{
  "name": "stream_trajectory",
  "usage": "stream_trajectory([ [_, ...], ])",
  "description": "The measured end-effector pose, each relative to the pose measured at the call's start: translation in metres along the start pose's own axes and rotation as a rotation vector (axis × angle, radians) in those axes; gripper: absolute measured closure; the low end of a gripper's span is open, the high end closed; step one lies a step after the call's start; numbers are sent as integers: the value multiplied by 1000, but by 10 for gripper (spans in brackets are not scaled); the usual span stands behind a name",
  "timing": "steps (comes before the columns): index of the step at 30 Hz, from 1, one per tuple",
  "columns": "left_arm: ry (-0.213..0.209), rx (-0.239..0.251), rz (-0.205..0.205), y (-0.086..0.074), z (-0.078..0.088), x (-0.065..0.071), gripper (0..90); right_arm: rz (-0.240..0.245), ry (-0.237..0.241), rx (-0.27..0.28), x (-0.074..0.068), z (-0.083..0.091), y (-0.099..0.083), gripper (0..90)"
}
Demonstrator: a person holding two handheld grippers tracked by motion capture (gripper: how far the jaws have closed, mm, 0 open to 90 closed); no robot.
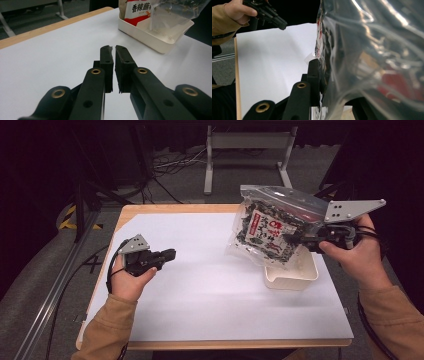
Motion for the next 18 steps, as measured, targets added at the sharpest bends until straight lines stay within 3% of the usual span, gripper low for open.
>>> stream_trajectory([
  [9, 3, -8, 16, -5, -1, -5, 821, 31, -49, -16, 11, 18, 3, 746],
  [18, 3, -11, 5, -6, -2, -6, 788, 39, -100, -46, 19, 31, -1, 746],
])
Point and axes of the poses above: each handheld gripper's, and its own axes: z roughly backward along the jaws, y roughly out of its top, x roughly to its right, the point moved 2 cm from there along -z, roughly forward along the jaws, and after that the axes turned 12 degrees about x, right-handed, at the moved point
